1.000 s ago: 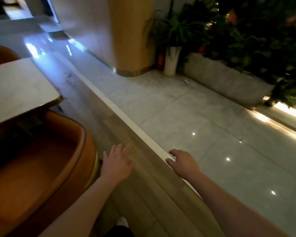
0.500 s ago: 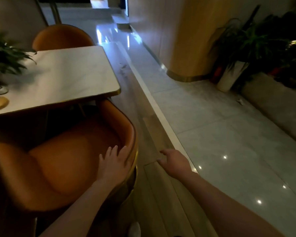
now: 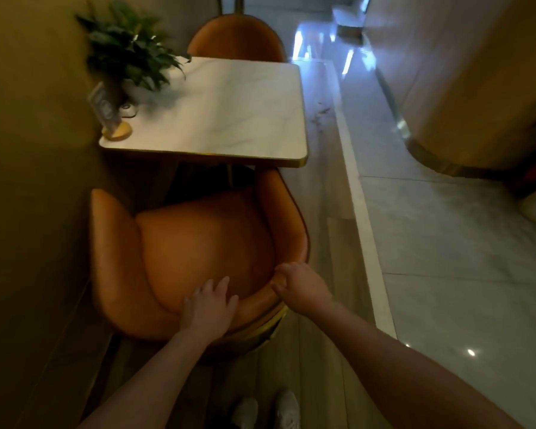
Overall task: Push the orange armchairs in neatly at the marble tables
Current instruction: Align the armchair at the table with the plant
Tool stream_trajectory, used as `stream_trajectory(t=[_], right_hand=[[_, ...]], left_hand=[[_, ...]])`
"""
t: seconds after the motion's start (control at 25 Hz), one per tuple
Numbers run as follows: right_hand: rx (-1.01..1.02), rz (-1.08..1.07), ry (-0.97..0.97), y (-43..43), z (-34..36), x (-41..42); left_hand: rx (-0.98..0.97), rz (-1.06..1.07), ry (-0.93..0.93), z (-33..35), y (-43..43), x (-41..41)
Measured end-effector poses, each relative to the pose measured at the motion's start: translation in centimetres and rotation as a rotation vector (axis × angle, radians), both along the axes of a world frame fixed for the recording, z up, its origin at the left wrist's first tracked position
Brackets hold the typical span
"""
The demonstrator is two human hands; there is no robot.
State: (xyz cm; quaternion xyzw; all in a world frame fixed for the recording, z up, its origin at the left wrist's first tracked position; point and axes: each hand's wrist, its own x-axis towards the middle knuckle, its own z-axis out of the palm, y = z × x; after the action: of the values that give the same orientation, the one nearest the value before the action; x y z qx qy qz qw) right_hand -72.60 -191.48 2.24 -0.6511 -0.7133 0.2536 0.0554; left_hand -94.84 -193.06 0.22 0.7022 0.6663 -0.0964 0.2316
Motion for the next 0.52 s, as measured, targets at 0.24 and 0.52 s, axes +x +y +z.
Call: stream_trajectory(t=[0.24,0.52], right_hand=[[-0.187,0.230,-0.080,6.2,-3.9,0.0],[-0.232,0.413,-0.224,6.9,-8.2,0.3]], left_hand=[[-0.168,0.303,-0.062,-4.0,0.1,-0.7],[-0.006,0.302,0.090,-5.3,-1.4,-0.1]])
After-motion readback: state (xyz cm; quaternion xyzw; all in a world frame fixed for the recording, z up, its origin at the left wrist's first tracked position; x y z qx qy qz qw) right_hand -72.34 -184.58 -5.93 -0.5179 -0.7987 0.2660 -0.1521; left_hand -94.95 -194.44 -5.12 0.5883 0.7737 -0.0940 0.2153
